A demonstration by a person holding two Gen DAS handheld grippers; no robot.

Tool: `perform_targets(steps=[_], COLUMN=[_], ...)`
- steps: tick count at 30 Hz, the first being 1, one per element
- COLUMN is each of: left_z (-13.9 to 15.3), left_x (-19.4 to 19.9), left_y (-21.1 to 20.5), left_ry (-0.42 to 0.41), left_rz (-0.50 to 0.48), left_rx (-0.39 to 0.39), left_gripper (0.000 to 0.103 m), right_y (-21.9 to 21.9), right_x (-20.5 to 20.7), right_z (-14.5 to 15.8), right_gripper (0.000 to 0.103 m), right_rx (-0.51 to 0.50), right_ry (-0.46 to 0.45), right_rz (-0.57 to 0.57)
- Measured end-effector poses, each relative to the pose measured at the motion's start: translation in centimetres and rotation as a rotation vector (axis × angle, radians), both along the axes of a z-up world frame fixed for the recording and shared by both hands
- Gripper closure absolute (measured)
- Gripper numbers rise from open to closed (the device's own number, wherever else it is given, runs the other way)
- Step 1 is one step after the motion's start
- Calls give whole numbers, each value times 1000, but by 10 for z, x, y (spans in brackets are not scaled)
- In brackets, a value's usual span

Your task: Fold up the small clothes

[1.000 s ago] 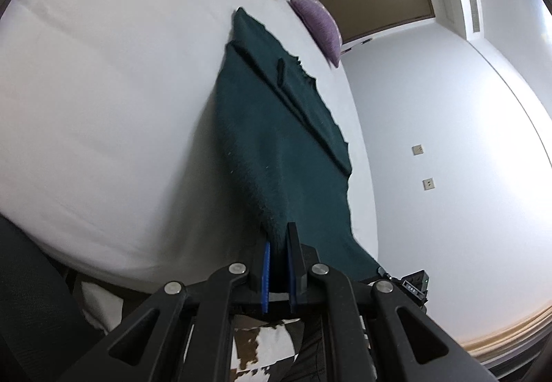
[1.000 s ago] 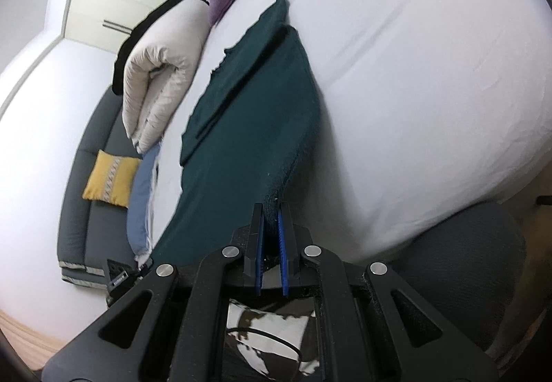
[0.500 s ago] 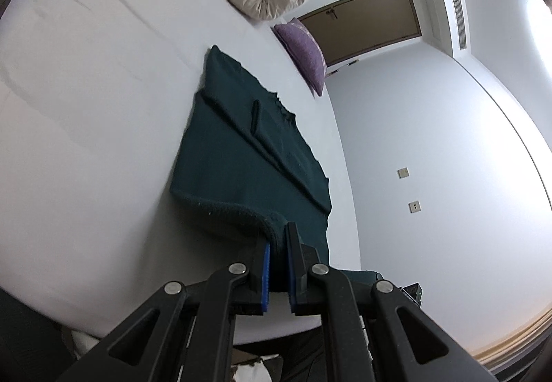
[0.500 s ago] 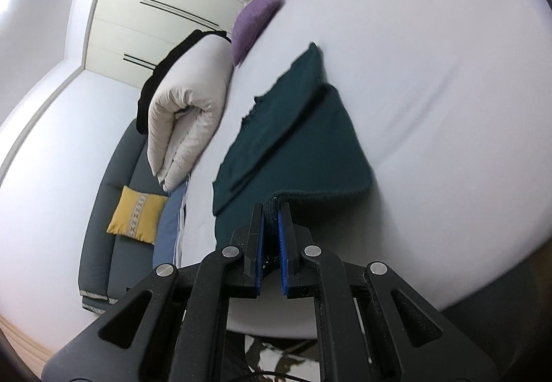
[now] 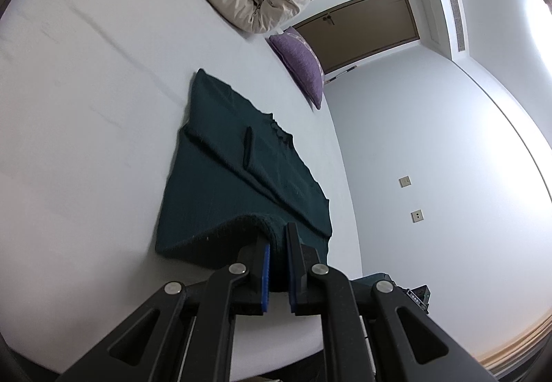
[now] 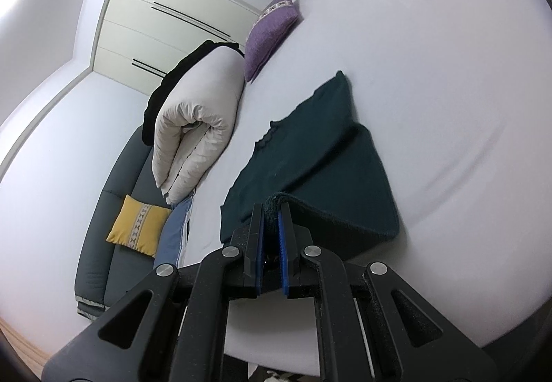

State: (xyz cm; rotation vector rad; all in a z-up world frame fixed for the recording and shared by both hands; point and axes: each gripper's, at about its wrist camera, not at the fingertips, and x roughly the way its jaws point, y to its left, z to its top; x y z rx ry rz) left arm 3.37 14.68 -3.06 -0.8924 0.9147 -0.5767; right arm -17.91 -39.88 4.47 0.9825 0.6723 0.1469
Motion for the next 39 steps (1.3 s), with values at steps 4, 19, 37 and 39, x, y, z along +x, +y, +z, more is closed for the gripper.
perform_targets(steps=[4,19,37,39], left_z=[1,-3,-28,-34], left_x=[12,97,228,240], left_y=[-2,-19,-43,-47], left_ry=[-2,-1,43,52], left_rz=[-2,14,61,61], left_rx=[4,38,97,106], left_gripper=[94,94,94,94], right_y=[0,-9,-32,-37], right_x=[18,106,281,301], right_z=[3,1,-41,-53], right_gripper=[97,97,97,97], right_rx=[-15,-73,-119,-117], right_ry=[-6,-6,76,102], right_rz=[-5,-38,-89,-103])
